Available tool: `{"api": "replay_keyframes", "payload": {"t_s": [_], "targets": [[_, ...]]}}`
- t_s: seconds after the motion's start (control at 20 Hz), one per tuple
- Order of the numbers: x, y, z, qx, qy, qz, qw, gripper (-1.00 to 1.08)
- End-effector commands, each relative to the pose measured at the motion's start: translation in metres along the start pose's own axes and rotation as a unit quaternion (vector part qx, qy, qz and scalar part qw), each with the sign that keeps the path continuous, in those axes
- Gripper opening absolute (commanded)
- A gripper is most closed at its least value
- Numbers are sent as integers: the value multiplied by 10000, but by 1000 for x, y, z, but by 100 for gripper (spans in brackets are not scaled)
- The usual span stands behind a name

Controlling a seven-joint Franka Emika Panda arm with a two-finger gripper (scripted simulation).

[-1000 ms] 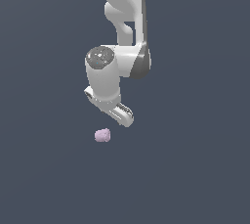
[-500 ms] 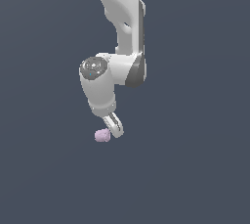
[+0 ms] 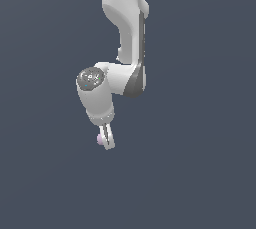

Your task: Pick up the object and move it to a goal position.

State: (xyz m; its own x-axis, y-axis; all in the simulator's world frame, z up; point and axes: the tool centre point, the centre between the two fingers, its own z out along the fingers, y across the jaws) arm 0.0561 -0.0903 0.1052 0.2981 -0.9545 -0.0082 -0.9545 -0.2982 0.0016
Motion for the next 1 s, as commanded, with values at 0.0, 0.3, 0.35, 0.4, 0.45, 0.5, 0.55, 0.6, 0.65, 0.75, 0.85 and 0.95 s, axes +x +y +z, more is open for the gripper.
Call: {"api": "replay_keyframes", "payload": {"t_s": [0.0,0.3,0.35,0.4,0.45,0.5,0.55,0.6,0.65,0.75,0.85,0.95], "targets": [[4,-2,4,3,9,349,9994,100],[12,-4,12,9,27,945,9955,100],[13,-4,13,9,29,1017,9948,100],[14,-4,14,10,31,1081,9941,100],[14,-5,15,11,33,1138,9935,100],[15,-5,16,12,35,1187,9929,100],[16,-5,16,12,36,1228,9924,100],[16,-5,17,13,37,1262,9920,100],[16,-5,17,13,38,1289,9917,100],[17,-5,17,13,40,1319,9913,100],[16,-5,17,12,39,1299,9915,100],[16,-5,19,12,39,1299,9915,100]]}}
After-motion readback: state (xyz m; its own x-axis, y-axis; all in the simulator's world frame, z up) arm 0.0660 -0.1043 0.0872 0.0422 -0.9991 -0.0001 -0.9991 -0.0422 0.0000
